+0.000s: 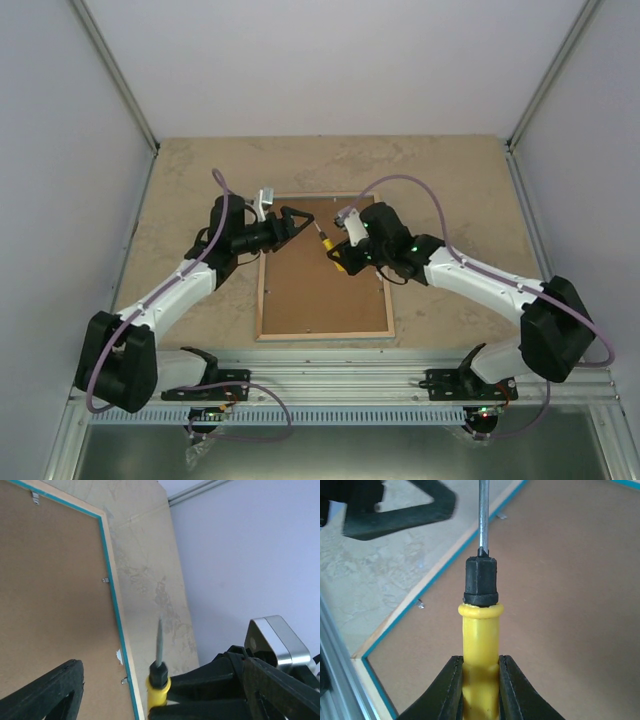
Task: Take the photo out of the frame
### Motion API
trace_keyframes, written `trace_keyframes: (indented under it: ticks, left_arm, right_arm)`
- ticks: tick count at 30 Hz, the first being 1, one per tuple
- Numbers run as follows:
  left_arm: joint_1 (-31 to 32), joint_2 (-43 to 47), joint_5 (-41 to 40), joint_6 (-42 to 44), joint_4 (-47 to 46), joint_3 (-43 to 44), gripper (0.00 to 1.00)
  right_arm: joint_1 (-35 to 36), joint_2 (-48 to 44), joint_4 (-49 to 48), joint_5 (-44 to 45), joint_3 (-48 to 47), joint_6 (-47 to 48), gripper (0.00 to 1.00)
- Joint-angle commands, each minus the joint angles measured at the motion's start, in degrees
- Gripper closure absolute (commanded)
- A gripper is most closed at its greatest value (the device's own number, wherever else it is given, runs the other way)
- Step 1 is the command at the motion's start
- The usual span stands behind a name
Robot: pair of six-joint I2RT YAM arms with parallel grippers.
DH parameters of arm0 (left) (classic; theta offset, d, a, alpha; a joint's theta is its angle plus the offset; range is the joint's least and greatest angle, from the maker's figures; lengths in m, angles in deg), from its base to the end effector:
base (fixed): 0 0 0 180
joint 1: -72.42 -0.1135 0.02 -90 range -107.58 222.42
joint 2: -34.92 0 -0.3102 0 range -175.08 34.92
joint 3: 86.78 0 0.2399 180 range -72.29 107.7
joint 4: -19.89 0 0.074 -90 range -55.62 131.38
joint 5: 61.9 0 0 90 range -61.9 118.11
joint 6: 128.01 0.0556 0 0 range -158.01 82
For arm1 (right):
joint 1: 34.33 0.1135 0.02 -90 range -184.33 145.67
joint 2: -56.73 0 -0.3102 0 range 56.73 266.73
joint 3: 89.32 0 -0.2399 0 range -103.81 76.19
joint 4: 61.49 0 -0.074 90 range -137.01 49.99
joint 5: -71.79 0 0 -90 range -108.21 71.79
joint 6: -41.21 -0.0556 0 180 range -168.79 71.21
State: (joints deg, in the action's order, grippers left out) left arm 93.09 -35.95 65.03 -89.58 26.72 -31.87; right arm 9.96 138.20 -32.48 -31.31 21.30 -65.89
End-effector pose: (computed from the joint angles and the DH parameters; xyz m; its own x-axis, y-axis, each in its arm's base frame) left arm 0.2298 -0.1224 0.2947 -0.8523 -0.3477 -0.3907 0.2136 0.4504 -0.8669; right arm 0.2096 0.2221 0.2858 -0.6857 -0.2688 -0.6764 -0.6285 0.6873 0.3640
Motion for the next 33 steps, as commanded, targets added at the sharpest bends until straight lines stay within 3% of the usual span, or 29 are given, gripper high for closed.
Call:
trace_keyframes:
  ticks: [1, 7, 21, 33]
  left_arm:
    - [0.77, -0.86, 2.53, -2.41, -5.45, -1.21, 0.15]
    - [0.78, -0.69, 2.54, -5.27, -7.68, -2.97, 0.36]
    - [0.86, 1.93, 1.05, -8.84, -8.83, -5.43, 1.00]
    - [0.83, 8.56, -4.80, -21.42, -14.00, -10.29, 1.00]
  right_arm:
    - [2.93, 1.80, -2.18, 0.06, -2.69, 2.53, 1.00]
    - [5.58, 2.97, -2.64, 1.13, -3.44, 2.51, 1.00]
    - [8.28, 2.27, -3.61, 4.66, -2.69, 1.16, 0.98]
    - [8.27, -5.25, -12.70, 4.19, 2.38, 1.95, 0.60]
